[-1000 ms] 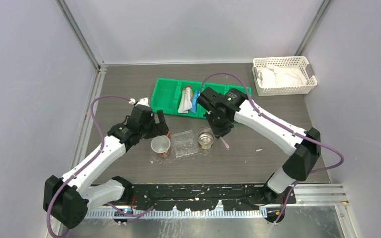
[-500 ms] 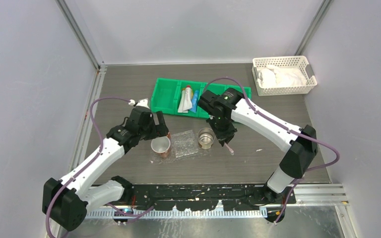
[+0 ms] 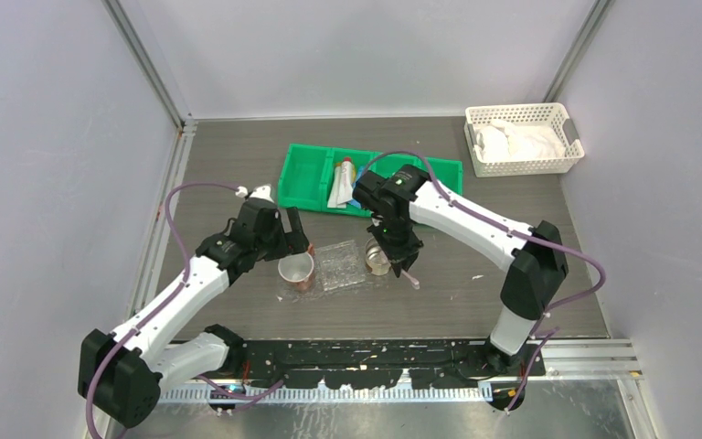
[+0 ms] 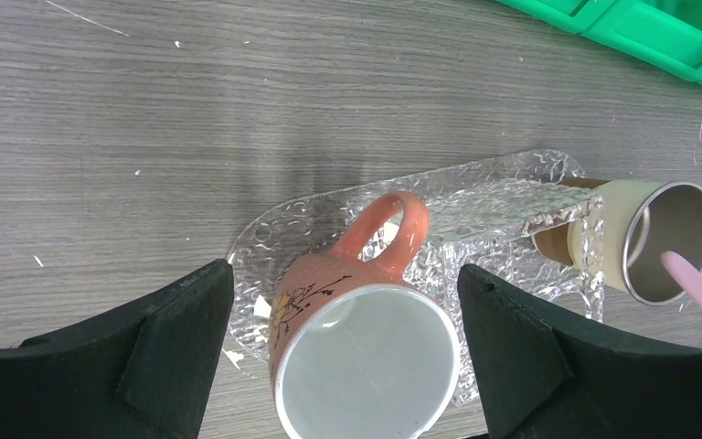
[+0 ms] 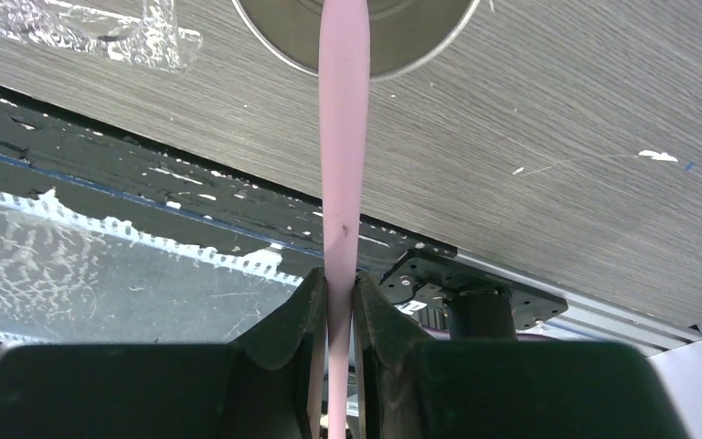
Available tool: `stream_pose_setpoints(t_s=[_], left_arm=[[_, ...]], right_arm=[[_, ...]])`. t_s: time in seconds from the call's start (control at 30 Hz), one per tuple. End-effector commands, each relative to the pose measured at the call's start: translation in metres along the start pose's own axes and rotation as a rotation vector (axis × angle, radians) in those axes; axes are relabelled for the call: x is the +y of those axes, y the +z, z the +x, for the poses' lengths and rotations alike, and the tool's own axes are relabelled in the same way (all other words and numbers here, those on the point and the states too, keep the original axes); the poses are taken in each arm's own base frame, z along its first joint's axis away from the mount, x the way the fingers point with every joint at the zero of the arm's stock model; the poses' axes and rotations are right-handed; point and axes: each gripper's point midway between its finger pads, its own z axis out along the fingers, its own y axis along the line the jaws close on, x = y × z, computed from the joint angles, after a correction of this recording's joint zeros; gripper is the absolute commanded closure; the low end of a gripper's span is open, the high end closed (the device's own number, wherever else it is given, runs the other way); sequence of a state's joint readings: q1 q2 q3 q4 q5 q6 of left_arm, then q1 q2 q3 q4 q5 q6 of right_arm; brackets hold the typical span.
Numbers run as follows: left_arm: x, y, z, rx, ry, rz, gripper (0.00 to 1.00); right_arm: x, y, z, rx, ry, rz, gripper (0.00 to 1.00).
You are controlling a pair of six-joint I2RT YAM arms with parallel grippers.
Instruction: Prepare toiletry sets of a toothbrush and toothpaste on the tray
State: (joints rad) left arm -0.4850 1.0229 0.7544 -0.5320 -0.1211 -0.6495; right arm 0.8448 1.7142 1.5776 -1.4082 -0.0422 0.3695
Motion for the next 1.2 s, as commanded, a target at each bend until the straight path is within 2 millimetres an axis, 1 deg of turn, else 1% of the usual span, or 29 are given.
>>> stream_pose_setpoints(t_s=[0.0, 0.1, 0.13, 0.17, 0.2, 0.23, 0.27, 0.3, 0.4, 0.47, 0.57, 0.6, 0.67, 0.7, 0.77, 0.8, 0.87, 0.93, 1.0, 1.1, 1.17], left_arm=[[-0.004, -0.002, -0.009, -0.04, -0.006, 0.03, 0.07], [-0.002, -0.001, -0.008, -0.039, -0.008, 0.026, 0.07], [-0.001, -0.001, -0.008, -0.039, -0.01, 0.024, 0.07], [-0.001, -0.001, -0.008, -0.038, -0.011, 0.023, 0.07], [0.0, 0.0, -0.007, -0.036, -0.011, 0.023, 0.07], [0.0, 0.0, -0.007, -0.034, -0.012, 0.021, 0.07], [0.0, 0.0, -0.007, -0.035, -0.013, 0.021, 0.07], [0.001, 0.001, -0.007, -0.032, -0.013, 0.02, 0.07], [0.002, 0.001, -0.007, -0.032, -0.013, 0.017, 0.07], [0.002, 0.001, -0.007, -0.032, -0.013, 0.017, 0.07], [0.003, 0.0, -0.007, -0.033, -0.013, 0.012, 0.07], [0.004, 0.0, -0.007, -0.033, -0.013, 0.011, 0.07], [0.004, -0.001, -0.008, -0.033, -0.013, 0.01, 0.07], [0.005, -0.002, -0.008, -0.034, -0.012, 0.008, 0.07], [0.005, -0.003, -0.01, -0.036, -0.01, 0.006, 0.07], [0.005, -0.004, -0.011, -0.038, -0.009, 0.003, 0.06], [0.007, -0.006, -0.012, -0.04, -0.009, -0.009, 0.05], [0.009, -0.007, -0.013, -0.042, -0.008, -0.022, 0.03], [0.01, -0.008, -0.012, -0.041, -0.006, -0.026, 0.0], [0.011, -0.008, -0.01, -0.035, -0.006, -0.027, 0.0], [0.011, -0.007, -0.009, -0.035, -0.007, -0.021, 0.0]], right_arm=[[0.015, 0.003, -0.009, 0.003, -0.039, -0.06, 0.88], [0.019, 0.008, -0.017, 0.008, -0.048, -0.07, 0.86], [0.02, 0.009, -0.019, 0.008, -0.052, -0.068, 0.82], [0.021, 0.01, -0.022, 0.002, -0.054, -0.067, 0.73], [0.021, 0.01, -0.025, -0.001, -0.057, -0.065, 0.68], [0.021, 0.01, -0.028, -0.004, -0.059, -0.062, 0.66], [0.022, 0.01, -0.03, -0.009, -0.059, -0.06, 0.59], [0.022, 0.01, -0.033, -0.014, -0.059, -0.06, 0.55], [0.026, 0.002, -0.043, -0.056, -0.064, -0.066, 0.49], [0.026, -0.007, -0.05, -0.094, -0.063, -0.067, 0.48], [0.026, -0.025, -0.063, -0.174, -0.067, -0.068, 0.46], [0.025, -0.032, -0.071, -0.218, -0.069, -0.063, 0.46], [0.011, -0.046, -0.093, -0.345, -0.048, 0.011, 0.46], [0.008, -0.052, -0.105, -0.41, -0.054, 0.029, 0.45], [0.004, -0.056, -0.132, -0.535, -0.081, 0.07, 0.44], [0.001, -0.054, -0.145, -0.583, -0.097, 0.103, 0.44], [-0.015, -0.045, -0.168, -0.642, -0.112, 0.226, 0.45], [-0.021, -0.036, -0.187, -0.677, -0.135, 0.298, 0.46], [-0.021, -0.032, -0.209, -0.743, -0.169, 0.335, 0.46], [-0.026, -0.025, -0.232, -0.782, -0.228, 0.413, 0.46], [-0.026, -0.021, -0.243, -0.783, -0.304, 0.466, 0.46]])
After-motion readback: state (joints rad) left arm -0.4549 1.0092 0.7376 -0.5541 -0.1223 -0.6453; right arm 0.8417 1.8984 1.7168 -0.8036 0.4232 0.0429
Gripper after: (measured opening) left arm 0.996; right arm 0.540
